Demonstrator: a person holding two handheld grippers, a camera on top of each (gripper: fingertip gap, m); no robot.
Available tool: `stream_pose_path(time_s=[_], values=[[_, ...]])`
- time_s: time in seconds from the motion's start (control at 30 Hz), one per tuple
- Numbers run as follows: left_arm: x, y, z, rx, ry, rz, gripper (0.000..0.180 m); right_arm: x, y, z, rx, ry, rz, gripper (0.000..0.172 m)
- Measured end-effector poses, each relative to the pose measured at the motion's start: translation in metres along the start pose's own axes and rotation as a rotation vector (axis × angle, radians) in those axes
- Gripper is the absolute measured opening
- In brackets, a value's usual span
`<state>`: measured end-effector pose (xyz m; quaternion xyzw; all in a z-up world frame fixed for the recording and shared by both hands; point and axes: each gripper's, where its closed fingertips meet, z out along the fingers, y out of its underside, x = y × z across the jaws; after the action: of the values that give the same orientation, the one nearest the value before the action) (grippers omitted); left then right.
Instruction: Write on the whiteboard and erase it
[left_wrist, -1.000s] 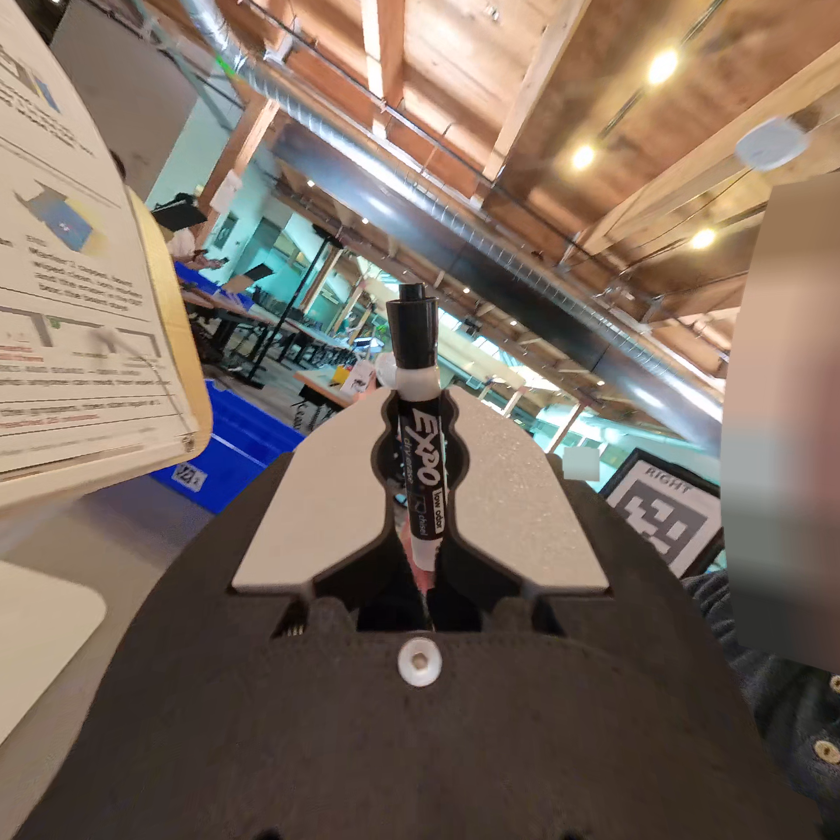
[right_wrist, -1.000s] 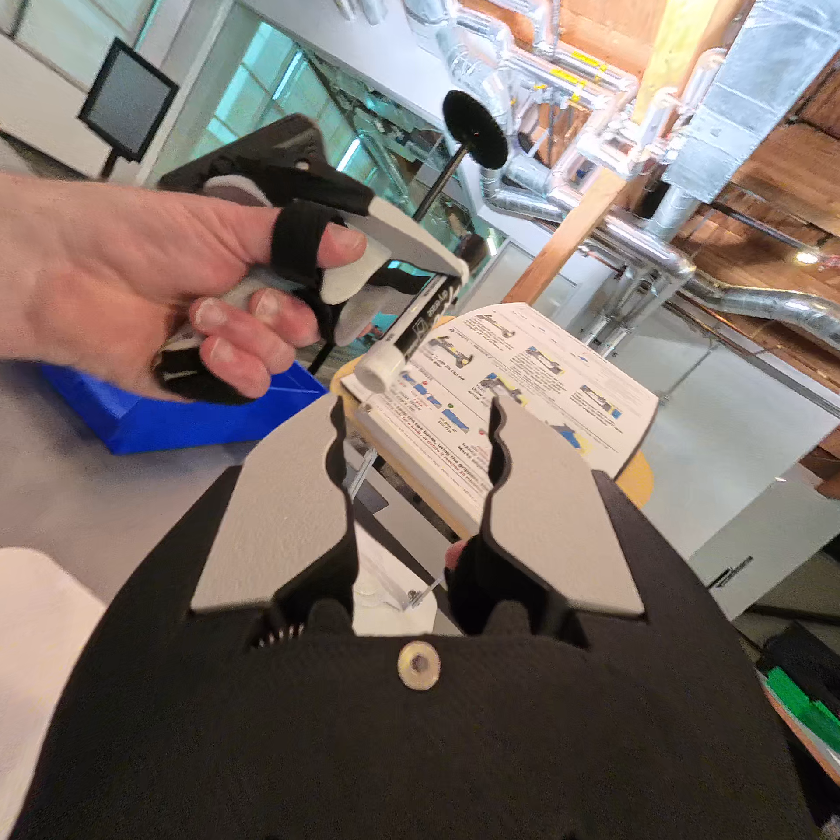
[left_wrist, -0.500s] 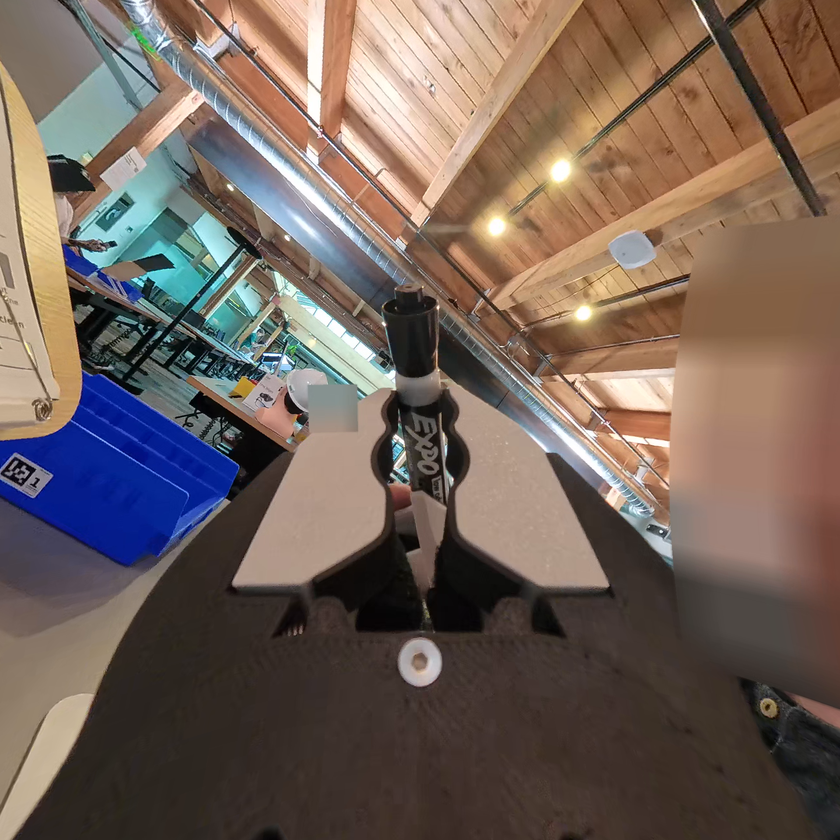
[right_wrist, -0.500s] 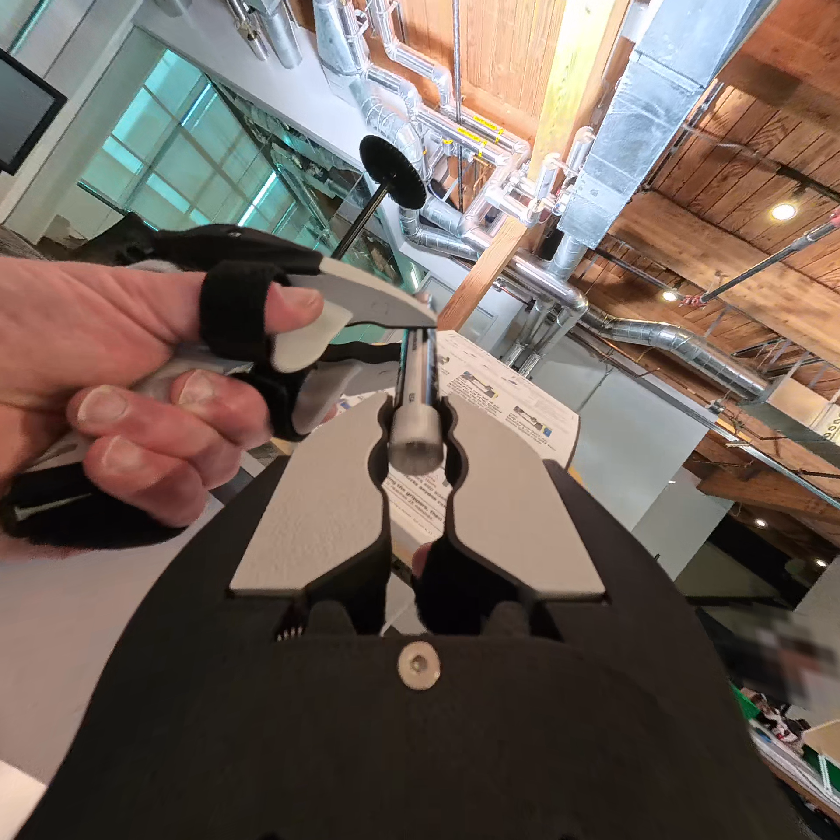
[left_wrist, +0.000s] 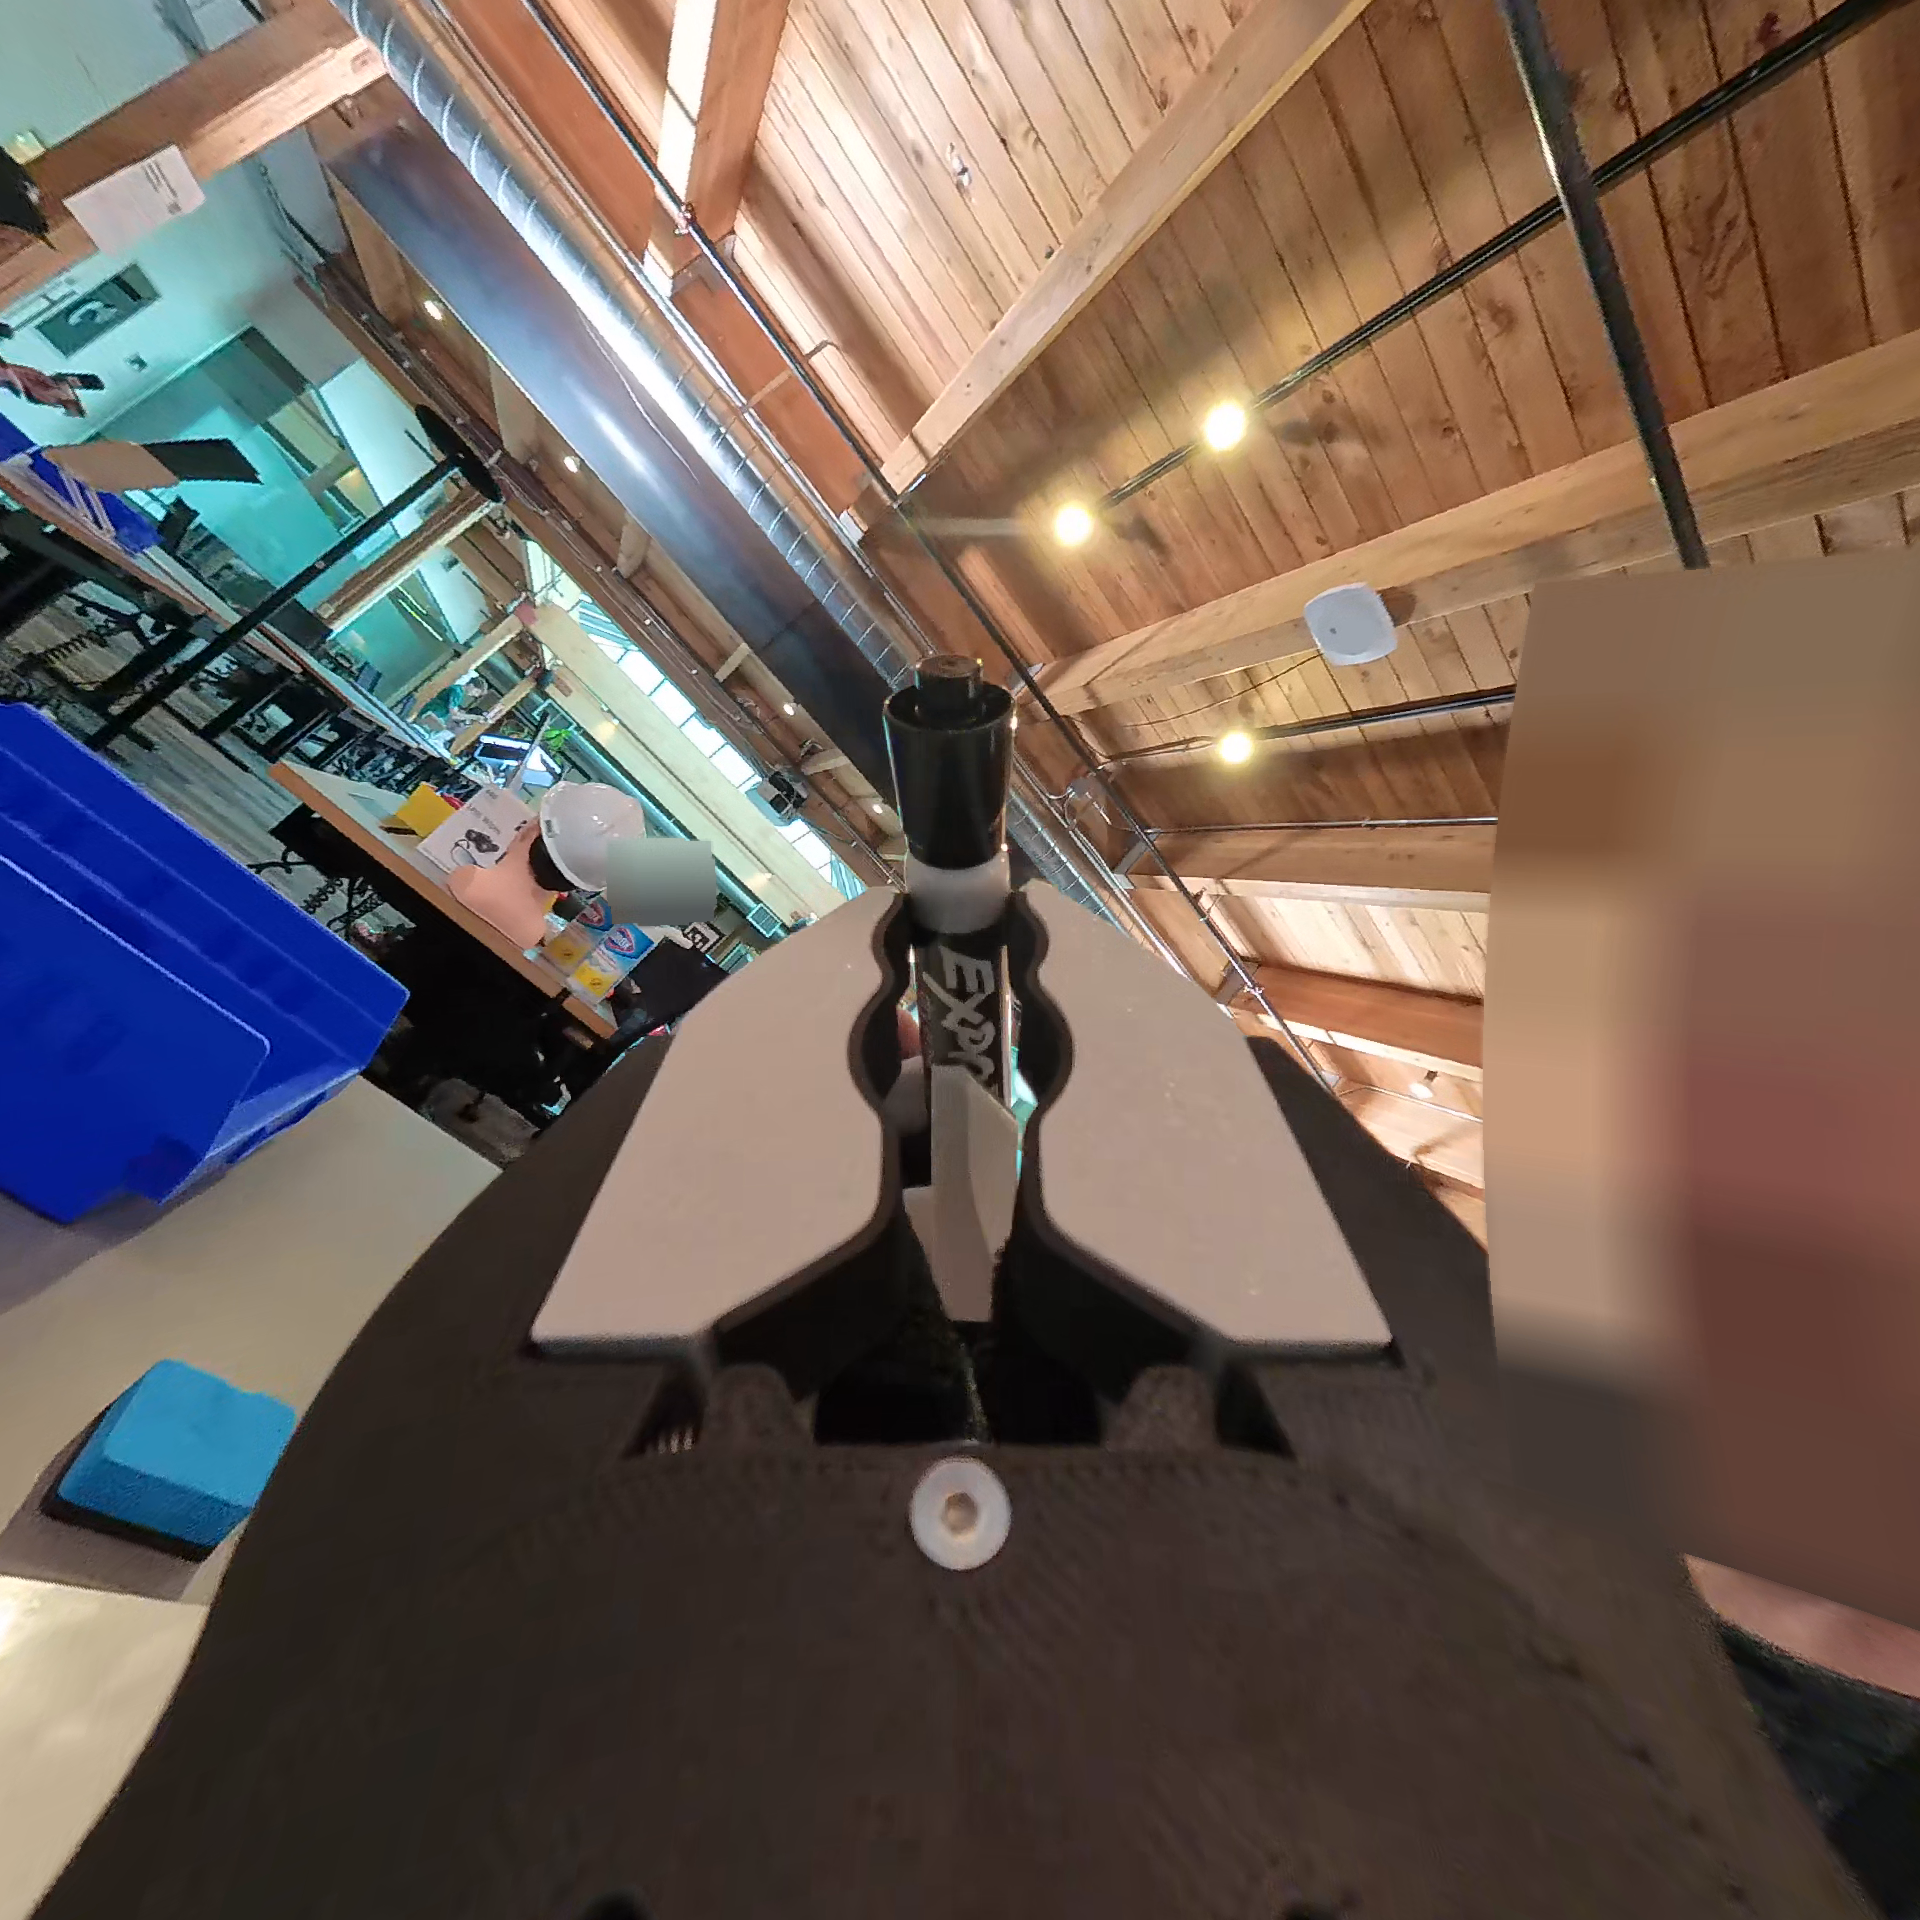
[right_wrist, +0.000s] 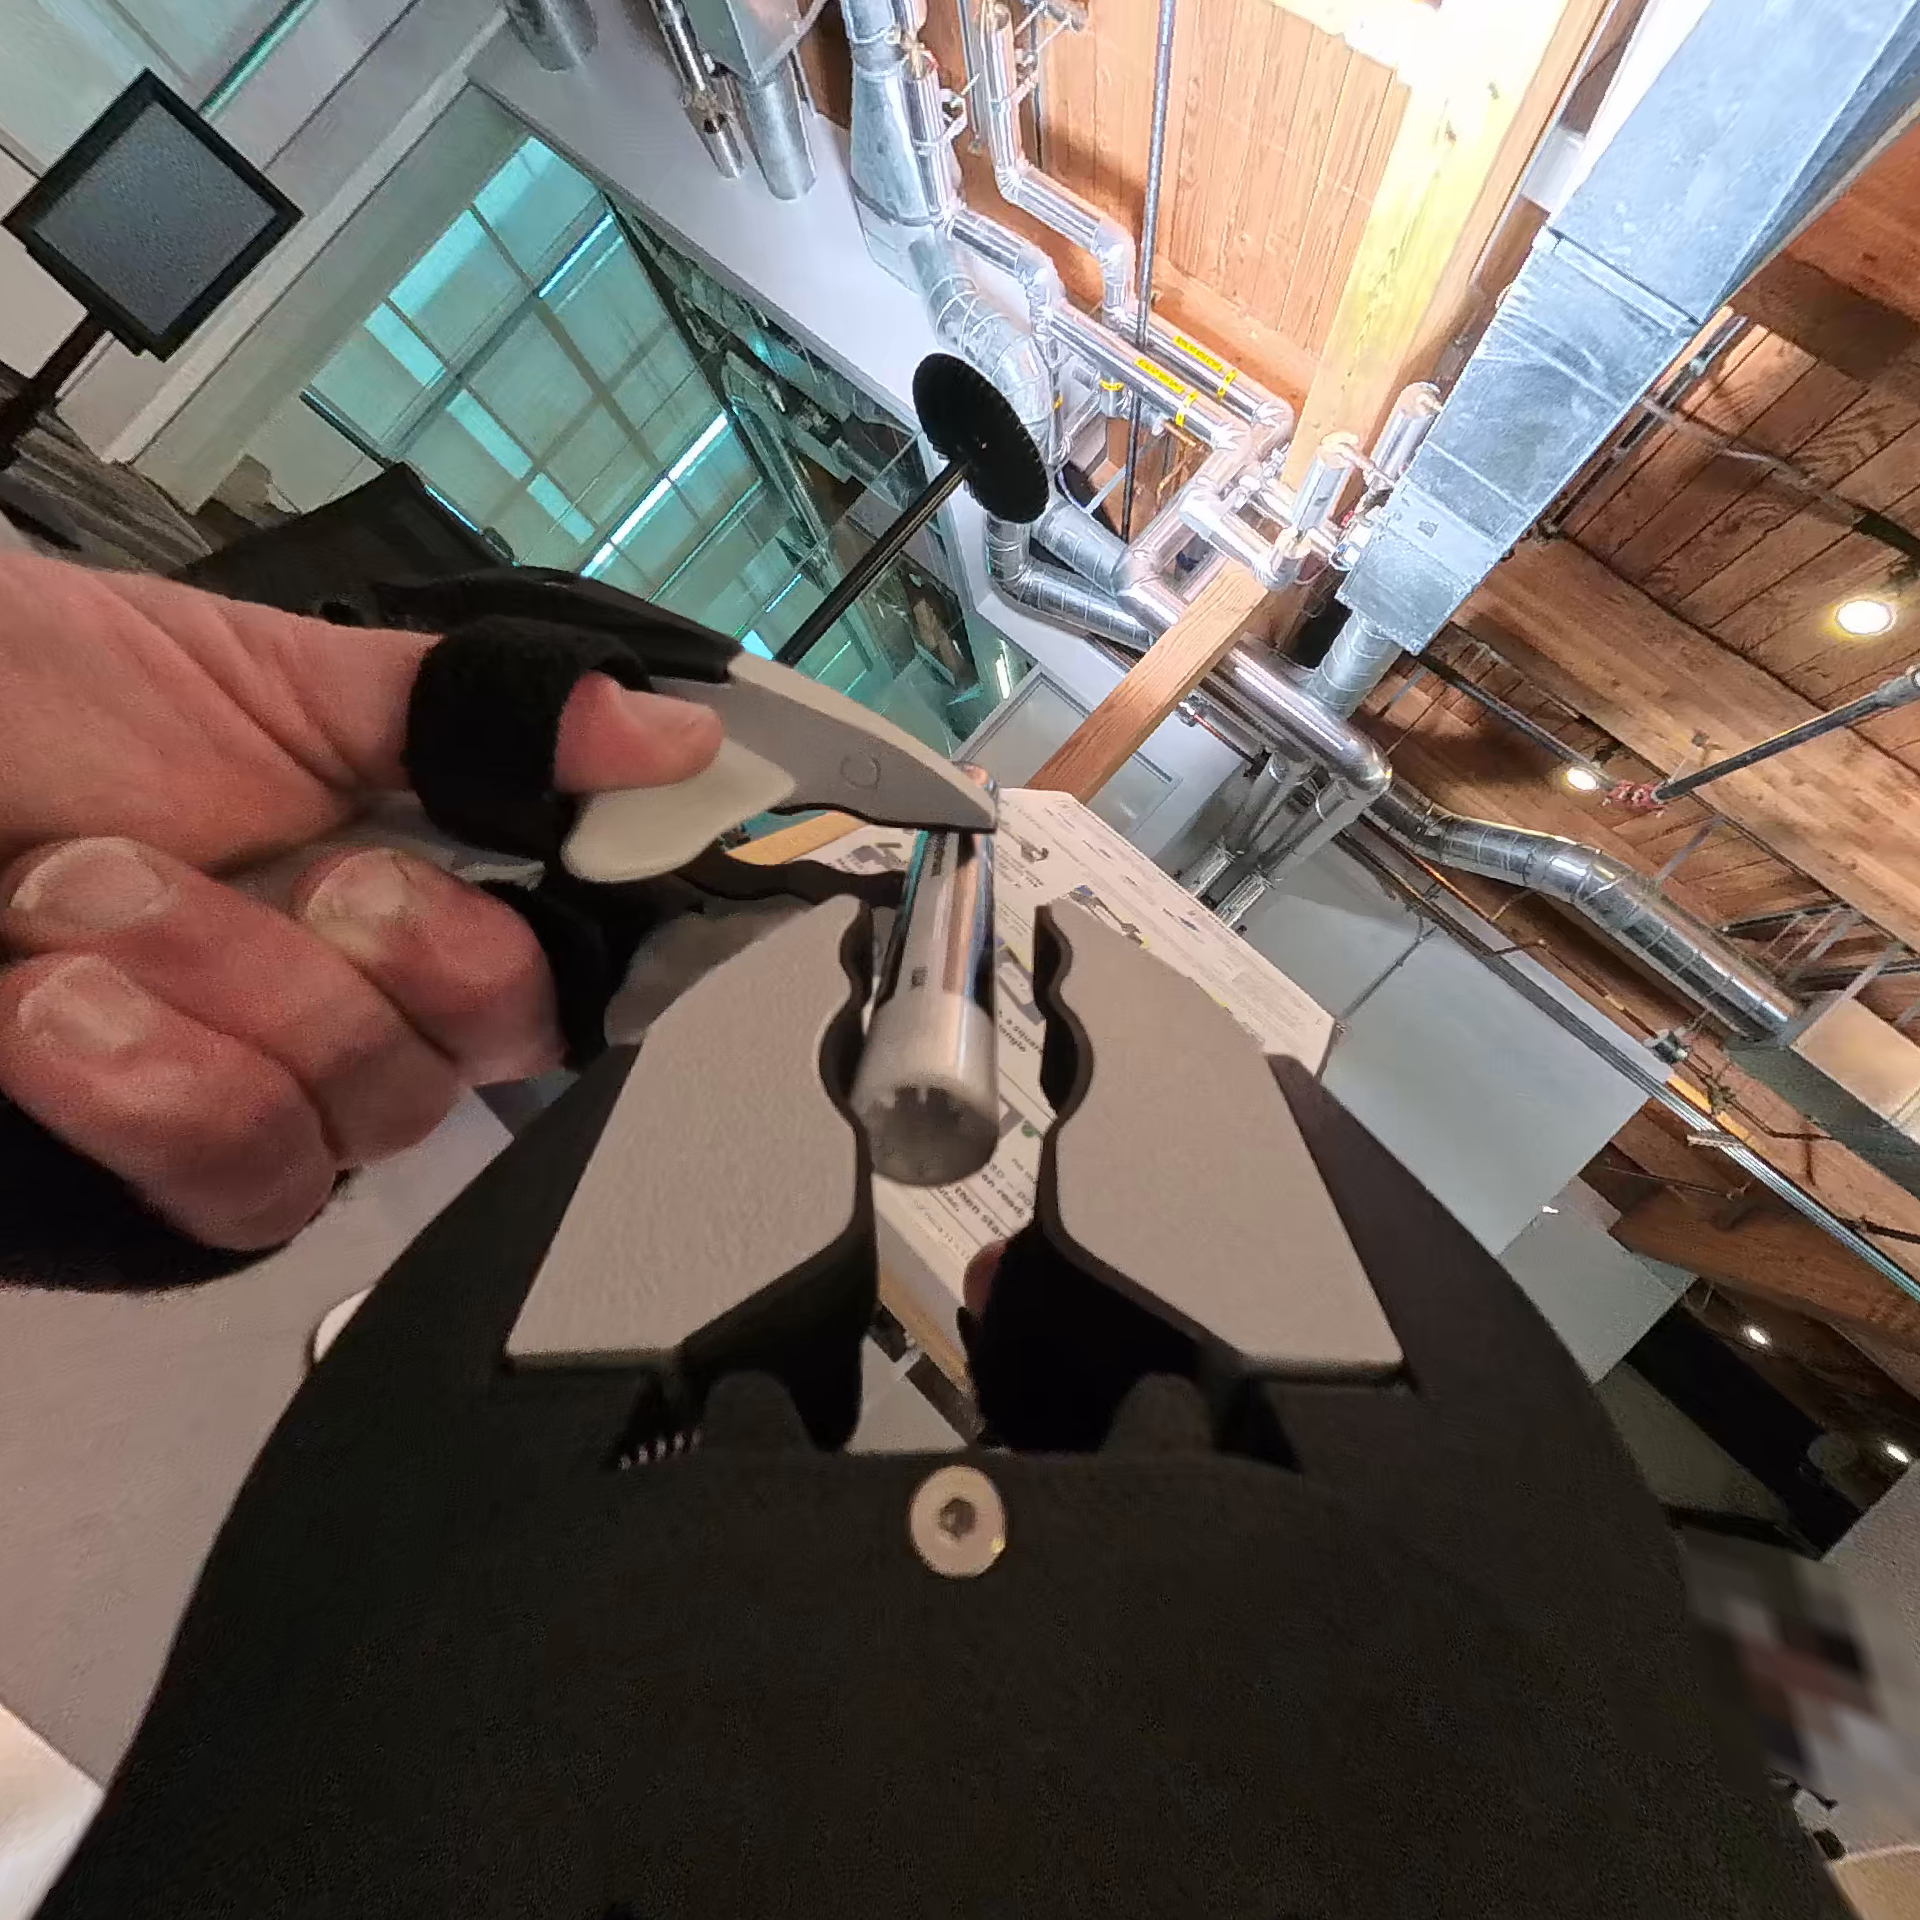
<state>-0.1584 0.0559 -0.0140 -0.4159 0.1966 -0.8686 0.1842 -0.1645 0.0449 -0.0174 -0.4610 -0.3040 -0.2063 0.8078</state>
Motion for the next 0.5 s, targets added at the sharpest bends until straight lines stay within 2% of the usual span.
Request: stream_pose_path(time_s=[0.13,0.5], values=[[0.0,0.0,0.0,0.013,0.012,-0.02,0.018,-0.001,0.001,-0.002,0.002,0.007,-0.031,0.021],[-0.01,0.008,-0.001,0.016,0.02,-0.07,0.018,-0.001,0.009,-0.002,-0.018,0.009,-0.026,0.021]])
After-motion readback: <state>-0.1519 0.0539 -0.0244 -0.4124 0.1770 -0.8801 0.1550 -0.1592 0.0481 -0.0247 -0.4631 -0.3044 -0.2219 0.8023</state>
